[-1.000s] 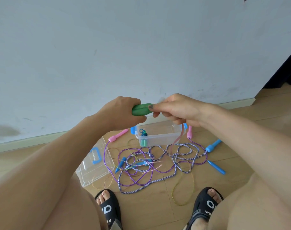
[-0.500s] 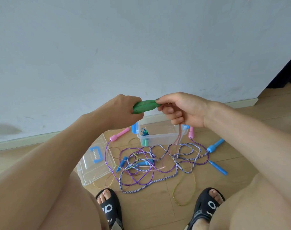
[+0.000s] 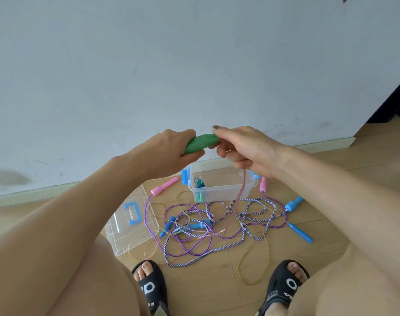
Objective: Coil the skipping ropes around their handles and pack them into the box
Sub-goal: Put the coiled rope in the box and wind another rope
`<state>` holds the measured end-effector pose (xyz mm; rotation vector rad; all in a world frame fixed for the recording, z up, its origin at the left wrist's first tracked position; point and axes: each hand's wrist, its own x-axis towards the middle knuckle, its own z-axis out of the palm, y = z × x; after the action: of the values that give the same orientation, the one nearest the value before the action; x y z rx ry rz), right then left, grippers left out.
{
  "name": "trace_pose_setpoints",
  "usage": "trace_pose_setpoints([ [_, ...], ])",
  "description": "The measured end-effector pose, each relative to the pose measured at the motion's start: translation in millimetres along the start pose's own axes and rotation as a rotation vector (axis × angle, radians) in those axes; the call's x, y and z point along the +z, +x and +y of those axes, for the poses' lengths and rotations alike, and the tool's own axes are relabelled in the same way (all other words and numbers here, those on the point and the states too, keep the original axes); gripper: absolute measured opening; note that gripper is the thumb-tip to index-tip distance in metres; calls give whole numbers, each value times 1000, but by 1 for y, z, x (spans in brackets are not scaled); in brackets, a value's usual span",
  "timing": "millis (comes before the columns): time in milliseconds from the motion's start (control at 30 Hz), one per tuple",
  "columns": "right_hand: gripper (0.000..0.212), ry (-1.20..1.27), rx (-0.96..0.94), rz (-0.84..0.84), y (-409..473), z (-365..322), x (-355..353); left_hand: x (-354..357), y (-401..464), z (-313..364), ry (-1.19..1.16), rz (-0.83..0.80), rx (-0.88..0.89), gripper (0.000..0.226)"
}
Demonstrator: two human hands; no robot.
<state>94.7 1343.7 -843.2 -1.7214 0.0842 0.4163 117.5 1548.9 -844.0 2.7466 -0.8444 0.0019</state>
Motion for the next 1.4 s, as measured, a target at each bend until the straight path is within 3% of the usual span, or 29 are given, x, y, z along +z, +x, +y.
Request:
trace_pose_setpoints([
  [67,35,-185,-90,89,0,1,2,-1,0,-5,-59,-21,-70,29],
  [167,26,-803,-400,316,-3,7,9,-3,0,-11,-182,-9,-235,32],
  [233,17,-1151,-507,362,-7,7,21,-2,3,-12,-277,5,-348,34],
  [267,16,-1340,-538,335,-9,6,31,0,4,-12,-291,-7,-385,34],
  [333,37,-1628,-597,205,-14,4,47,10,2,-12,-225,-71,-405,32],
  [400,41,-1726,-626,75,-16,5,54,21,-3,-16,-73,-132,-366,28],
  [500,13,-1663,-599,26,-13,7,53,26,-10,-21,167,-160,-239,19],
  [667,39,-1235,-501,-32,-12,-2,39,31,-12,-9,501,-173,44,15],
  [800,29,-779,-257,-186,-22,-11,24,30,-14,-5,480,-189,116,25],
  [900,31,-595,-206,-226,-20,-9,20,23,-19,-5,362,-225,78,53],
  [1033,34,-602,-180,-236,-29,-16,21,18,-26,1,215,-241,-15,75],
  [1200,41,-803,-262,-171,-27,-11,32,22,-25,2,245,-141,17,70],
  [1400,30,-861,-364,-169,-23,-8,32,15,-25,2,277,-129,102,62],
])
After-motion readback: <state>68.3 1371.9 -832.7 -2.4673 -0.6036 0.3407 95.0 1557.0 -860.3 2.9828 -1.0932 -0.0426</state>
